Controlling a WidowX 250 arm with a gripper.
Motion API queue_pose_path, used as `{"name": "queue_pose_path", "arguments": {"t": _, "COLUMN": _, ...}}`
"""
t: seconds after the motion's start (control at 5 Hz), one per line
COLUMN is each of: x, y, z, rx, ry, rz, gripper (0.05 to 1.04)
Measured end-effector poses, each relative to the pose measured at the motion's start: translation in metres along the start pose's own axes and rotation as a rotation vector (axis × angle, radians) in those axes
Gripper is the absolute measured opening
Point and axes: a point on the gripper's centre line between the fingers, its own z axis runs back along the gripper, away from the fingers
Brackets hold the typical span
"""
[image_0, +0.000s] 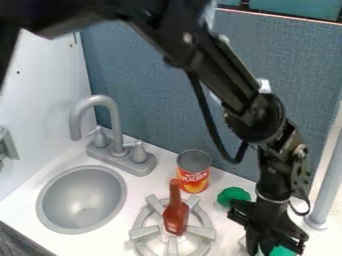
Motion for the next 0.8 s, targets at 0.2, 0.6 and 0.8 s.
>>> {"name": "queue_pose_path", "arguments": {"t": 0.2, "x": -0.013, "y": 0.009, "z": 0.014, "rx": -0.012, "ry": 0.000, "rz": -0.005, "gripper": 0.104}}
{"name": "queue_pose_path", "arguments": {"t": 0.6, "x": -0.062, "y": 0.069, "z": 0.018, "rx": 0.084, "ry": 0.149, "rz": 0.141, "gripper": 0.104}}
{"name": "queue_pose_path", "arguments": {"t": 0.8, "x": -0.065, "y": 0.090, "z": 0.002, "rx": 0.077, "ry": 0.171, "rz": 0.163, "gripper": 0.104}}
